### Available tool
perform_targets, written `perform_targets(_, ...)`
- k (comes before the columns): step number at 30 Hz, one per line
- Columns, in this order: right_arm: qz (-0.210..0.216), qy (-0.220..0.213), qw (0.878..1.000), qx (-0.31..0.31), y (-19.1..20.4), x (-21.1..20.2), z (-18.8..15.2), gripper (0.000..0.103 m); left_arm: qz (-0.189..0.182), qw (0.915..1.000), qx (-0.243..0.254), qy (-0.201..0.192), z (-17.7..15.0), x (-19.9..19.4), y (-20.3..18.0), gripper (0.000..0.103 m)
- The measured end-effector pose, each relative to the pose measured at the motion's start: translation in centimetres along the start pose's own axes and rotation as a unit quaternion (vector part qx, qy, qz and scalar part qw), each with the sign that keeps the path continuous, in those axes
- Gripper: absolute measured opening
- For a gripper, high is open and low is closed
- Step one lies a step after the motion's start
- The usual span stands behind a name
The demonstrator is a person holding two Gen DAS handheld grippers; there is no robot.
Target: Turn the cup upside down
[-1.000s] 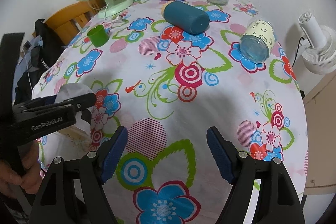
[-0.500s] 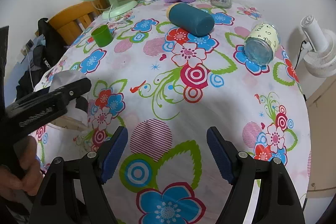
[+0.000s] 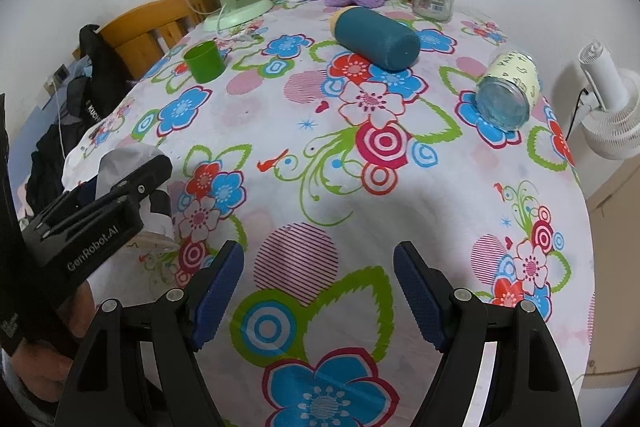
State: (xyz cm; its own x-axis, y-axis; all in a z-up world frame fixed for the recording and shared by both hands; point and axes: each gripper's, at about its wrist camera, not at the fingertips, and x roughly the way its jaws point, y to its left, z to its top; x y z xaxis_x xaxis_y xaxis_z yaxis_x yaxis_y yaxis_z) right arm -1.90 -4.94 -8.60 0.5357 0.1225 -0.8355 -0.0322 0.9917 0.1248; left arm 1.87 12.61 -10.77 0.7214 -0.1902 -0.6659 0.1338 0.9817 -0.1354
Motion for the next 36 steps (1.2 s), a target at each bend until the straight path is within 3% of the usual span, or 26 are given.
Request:
perform_targets(8,0.003,-0.002,1.000,-0.017,1.0,0.1,0.1,0.080,-0.003,0.9998,0.019,0.011,-0.2,-0.1,-0.2,0.068)
perform_targets(13,-0.001,-0.001,1.000,-0.009,0.5,0.0,0.1,0.080,-0.046,0.9954,-0.002,0.084,0.2,0.8,0.7,0.097)
perform_targets(17,-0.002,0.001,1.000,0.000,-0.1,-0.1,0.0,0.080,-0.062,0.9883,-0.013,0.139,1.4,1.4,1.5,0.098)
perform_targets(26,-0.001,-0.001,1.000,-0.002,0.0,0.1,0.1,0.080,-0.080,0.9740,0.000,0.212,4.4,3.5,1.9,0.100)
perform_targets(29,-0.002,0.002,1.000,-0.004,0.2,0.2,0.1,0.080,-0.077,0.9684,-0.010,0.237,4.0,4.7,1.9,0.096)
perform_targets(32,-0.004,0.003,1.000,-0.006,0.2,0.3,0.1,0.080,-0.075,0.9630,-0.019,0.258,3.4,5.8,2.0,0.074)
perform_targets(36,-0.004,0.002,1.000,-0.007,0.3,0.3,0.2,0.080,-0.088,0.9607,-0.025,0.262,3.3,5.9,2.0,0.065)
